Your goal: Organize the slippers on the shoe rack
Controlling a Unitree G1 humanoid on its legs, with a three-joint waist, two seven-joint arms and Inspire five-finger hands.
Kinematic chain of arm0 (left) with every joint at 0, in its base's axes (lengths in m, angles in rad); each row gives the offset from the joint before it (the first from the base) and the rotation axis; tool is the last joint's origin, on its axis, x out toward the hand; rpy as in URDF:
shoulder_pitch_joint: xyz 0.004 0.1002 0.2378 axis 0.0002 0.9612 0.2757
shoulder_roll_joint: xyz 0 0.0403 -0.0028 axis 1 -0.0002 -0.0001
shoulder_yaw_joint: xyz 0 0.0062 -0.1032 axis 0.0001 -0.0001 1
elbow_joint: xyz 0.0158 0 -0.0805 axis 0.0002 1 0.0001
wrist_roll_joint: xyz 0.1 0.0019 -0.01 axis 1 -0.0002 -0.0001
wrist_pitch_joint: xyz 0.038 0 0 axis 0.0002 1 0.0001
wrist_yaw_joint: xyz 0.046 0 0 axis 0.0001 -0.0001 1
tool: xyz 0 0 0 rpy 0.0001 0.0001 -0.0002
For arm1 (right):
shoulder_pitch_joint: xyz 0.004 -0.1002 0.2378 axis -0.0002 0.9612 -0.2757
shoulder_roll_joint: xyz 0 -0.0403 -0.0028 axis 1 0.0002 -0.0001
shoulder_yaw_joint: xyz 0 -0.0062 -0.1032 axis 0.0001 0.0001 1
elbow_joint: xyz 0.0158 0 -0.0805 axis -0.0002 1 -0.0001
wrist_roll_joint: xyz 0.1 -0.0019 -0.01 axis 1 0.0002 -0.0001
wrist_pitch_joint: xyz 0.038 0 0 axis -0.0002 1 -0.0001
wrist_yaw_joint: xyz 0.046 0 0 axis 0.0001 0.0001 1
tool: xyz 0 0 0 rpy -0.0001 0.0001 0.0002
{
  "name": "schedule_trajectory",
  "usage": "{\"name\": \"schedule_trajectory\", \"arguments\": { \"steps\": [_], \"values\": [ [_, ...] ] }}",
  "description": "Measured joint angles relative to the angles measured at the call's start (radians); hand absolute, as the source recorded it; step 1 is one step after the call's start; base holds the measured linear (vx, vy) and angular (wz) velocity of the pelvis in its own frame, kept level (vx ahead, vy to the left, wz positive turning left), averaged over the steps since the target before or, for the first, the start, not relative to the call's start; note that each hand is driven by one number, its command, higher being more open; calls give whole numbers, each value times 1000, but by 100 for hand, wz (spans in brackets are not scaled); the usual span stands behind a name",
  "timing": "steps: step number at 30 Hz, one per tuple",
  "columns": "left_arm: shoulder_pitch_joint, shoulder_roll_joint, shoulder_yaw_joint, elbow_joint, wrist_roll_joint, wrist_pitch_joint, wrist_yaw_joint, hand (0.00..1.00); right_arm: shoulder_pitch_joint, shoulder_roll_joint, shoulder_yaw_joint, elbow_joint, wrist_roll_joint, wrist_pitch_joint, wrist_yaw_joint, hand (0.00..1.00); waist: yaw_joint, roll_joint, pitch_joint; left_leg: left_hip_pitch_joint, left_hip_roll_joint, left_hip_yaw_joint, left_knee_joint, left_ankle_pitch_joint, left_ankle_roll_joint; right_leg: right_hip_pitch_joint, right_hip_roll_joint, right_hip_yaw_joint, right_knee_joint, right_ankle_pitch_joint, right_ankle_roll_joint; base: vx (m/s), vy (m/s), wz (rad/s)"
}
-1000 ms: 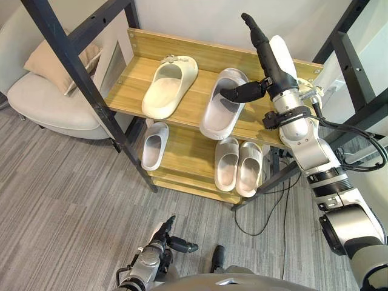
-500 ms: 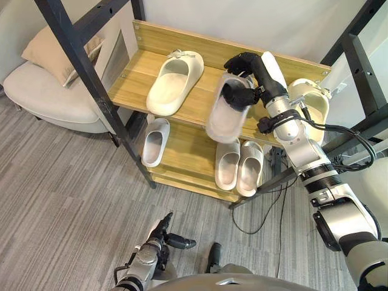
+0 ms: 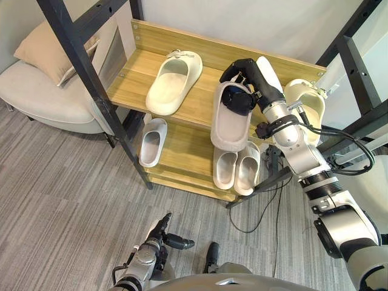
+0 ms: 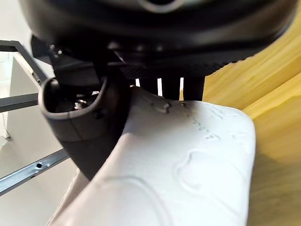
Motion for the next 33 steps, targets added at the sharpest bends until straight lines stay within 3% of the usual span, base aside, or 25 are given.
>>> {"name": "schedule_trajectory", "arguments": {
  "steps": [5, 12, 14, 22, 28, 30, 33],
  "values": [
    [-1, -4, 0, 3, 1, 8, -1, 100, 30, -9, -6, -249, 0, 1, -1, 0, -13, 8, 4, 2, 1, 8, 6, -1, 1, 1, 0, 9, 0, 2, 2, -25, 7, -5],
    [-18, -21, -6, 46, 2, 11, -3, 100, 114, -4, 7, -537, 54, -91, 6, 0, -21, 29, 4, 22, -1, 11, 11, -3, 4, 22, -3, 12, 0, 3, 4, -5, 2, 0],
    [-23, -25, -18, 62, 2, 10, -5, 100, 139, 3, 69, -586, 120, -110, 29, 0, -23, 42, 0, 32, -1, 12, 13, -3, 4, 32, -3, 14, 0, 4, 4, -38, 14, -3],
    [-43, -45, -70, 101, 6, 10, -7, 100, 181, 48, 342, -609, 193, -114, 148, 0, -16, 68, -15, 35, 0, 4, 14, -2, 2, 39, -2, 7, 0, 4, 4, -21, 4, 2],
    [-50, -52, -70, 102, 15, 9, -7, 100, 218, 79, 438, -504, 228, -112, 206, 0, 4, 70, -14, 19, -1, -25, 24, -1, 1, 47, -4, -20, 0, -1, 2, -20, -2, 16],
    [-54, -51, -68, 101, 23, 1, -1, 100, 229, 76, 449, -455, 228, -111, 211, 0, 9, 77, -6, -28, 0, -43, 46, -1, 0, 8, -9, -40, 32, -15, 1, -56, -6, 27],
    [-93, -43, -53, 84, 22, -12, 3, 100, 209, 80, 440, -360, 229, -110, 209, 0, 28, 90, 64, -153, -4, -62, 191, -29, -8, -146, -53, -50, 267, -111, -7, -78, 16, 21]
  ]
}}
